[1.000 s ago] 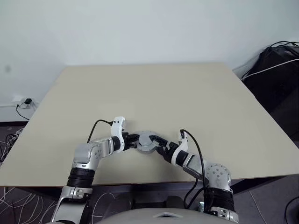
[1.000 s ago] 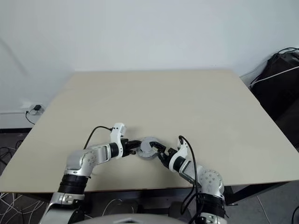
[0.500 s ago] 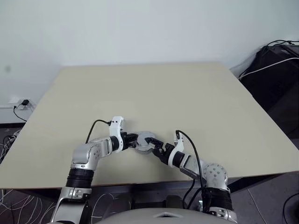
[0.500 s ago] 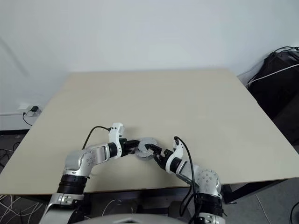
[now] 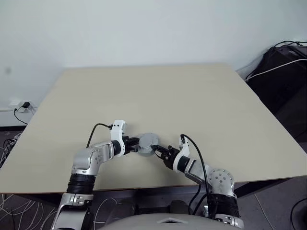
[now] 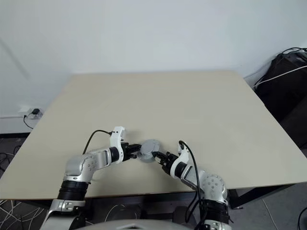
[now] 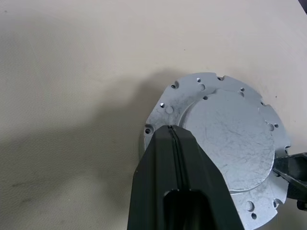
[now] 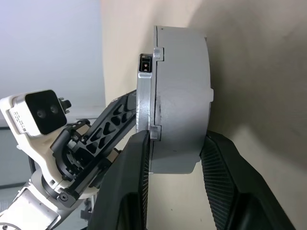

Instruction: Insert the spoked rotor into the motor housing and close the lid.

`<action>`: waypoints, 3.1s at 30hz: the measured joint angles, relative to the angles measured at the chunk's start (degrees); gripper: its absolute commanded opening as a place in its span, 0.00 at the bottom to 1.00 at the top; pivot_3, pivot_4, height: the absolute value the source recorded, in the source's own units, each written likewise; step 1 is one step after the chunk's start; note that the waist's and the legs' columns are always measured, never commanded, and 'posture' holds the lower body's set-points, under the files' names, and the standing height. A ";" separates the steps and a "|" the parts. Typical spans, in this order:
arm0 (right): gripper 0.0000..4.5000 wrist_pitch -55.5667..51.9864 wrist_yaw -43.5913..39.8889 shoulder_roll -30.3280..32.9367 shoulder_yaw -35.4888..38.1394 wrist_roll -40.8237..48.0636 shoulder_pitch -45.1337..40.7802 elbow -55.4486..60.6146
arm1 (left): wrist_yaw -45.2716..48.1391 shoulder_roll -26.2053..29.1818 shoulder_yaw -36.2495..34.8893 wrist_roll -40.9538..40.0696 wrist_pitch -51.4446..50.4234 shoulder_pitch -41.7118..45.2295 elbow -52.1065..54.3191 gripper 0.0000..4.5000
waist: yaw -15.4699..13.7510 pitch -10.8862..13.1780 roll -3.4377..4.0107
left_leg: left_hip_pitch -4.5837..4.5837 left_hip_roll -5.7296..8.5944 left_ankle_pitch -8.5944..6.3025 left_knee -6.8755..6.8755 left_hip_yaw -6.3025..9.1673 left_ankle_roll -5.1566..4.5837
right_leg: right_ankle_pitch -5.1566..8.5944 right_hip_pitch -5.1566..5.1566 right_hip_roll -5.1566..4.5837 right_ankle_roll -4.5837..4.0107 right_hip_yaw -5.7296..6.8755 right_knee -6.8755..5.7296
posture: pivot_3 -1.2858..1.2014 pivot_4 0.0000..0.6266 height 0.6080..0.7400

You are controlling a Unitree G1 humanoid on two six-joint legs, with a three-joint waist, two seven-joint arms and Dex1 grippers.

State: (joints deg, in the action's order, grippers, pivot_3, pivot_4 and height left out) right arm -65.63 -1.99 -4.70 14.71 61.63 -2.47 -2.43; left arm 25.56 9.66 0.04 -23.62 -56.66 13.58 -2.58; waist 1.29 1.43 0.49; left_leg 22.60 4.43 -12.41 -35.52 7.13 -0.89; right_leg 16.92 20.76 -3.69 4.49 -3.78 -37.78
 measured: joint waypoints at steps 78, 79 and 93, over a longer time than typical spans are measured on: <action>0.27 2.52 8.02 5.12 -10.99 27.20 5.54 9.04 | -4.14 -13.84 -10.65 -58.03 14.82 -34.97 12.20 0.96 | -0.05 0.98 -0.18 | 0.82 -0.01 0.13 -0.20 -0.14 -0.28 | 0.17 0.70 -0.03 -0.51 -0.06 0.00 | 0.52 0.00 1.00; 0.27 2.55 8.17 5.32 -11.16 27.38 5.57 9.24 | -4.07 -13.83 -10.63 -58.04 14.83 -34.97 12.16 0.92 | -0.06 0.98 -0.18 | 0.82 -0.01 0.13 -0.20 -0.14 -0.28 | 0.17 0.70 -0.03 -0.51 -0.06 0.00 | 0.52 0.00 1.00; 0.27 4.66 7.43 6.75 -12.95 27.73 5.59 10.96 | -4.12 -13.77 -10.31 -59.50 14.48 -34.93 11.41 0.47 | -0.13 0.97 -0.19 | 0.82 -0.01 0.14 -0.34 -0.14 -0.30 | 0.14 0.66 -0.01 -0.45 -0.06 -0.02 | 0.52 0.00 1.00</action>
State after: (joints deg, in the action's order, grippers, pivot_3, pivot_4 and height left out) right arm -60.97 5.44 2.05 1.76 89.35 3.12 8.53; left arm 21.45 -4.11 -10.26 -83.12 -42.19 -21.36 8.83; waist 1.16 2.40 0.30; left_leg 23.42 4.41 -12.28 -35.86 6.99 -1.19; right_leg 17.06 21.42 -3.69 4.05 -3.84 -37.80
